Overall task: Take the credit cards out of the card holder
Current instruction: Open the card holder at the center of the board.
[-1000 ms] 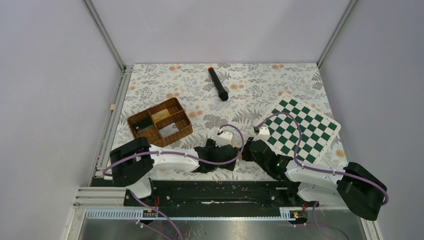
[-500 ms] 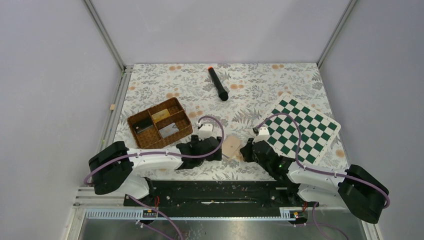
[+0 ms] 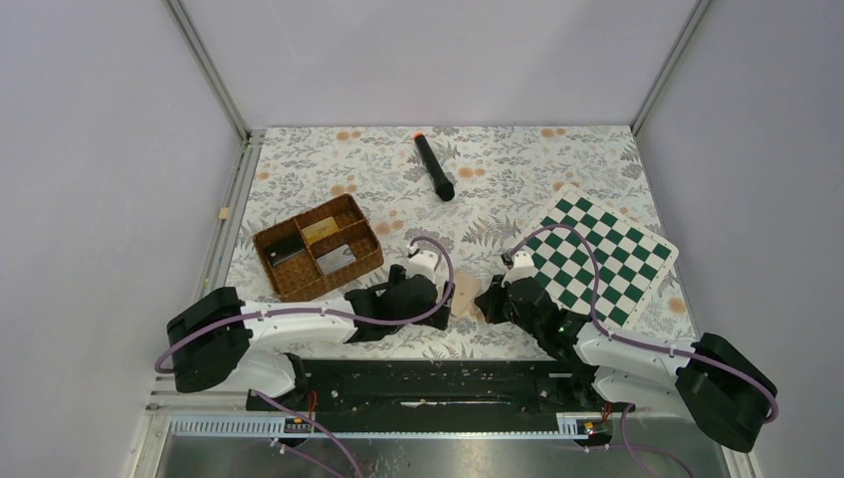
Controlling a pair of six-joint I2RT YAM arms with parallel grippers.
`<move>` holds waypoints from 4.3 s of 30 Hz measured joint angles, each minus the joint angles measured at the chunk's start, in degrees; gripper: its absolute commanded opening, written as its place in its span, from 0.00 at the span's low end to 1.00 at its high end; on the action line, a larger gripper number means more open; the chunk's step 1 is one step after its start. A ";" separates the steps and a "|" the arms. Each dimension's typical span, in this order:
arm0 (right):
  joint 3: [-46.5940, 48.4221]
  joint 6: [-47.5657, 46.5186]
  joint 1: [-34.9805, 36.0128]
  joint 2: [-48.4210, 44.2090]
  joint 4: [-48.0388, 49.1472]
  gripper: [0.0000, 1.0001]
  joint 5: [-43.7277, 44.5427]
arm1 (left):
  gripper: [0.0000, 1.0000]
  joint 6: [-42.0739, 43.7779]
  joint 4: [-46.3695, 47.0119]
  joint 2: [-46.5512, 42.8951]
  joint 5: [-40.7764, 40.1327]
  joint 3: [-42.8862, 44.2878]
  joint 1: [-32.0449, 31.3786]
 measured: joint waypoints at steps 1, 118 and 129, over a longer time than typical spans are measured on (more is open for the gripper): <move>0.00 0.00 0.00 -0.50 0.00 0.00 -0.04 | 0.99 1.25 0.02 0.20 -0.17 0.33 -0.72; 8.68 10.67 -4.63 -13.55 -17.77 0.49 -6.25 | 0.00 -17.64 -6.43 -2.10 7.02 2.45 4.72; 8.70 15.76 -4.81 4.94 -7.13 0.51 -14.08 | 0.00 -21.11 -6.27 -3.56 7.98 -0.55 5.42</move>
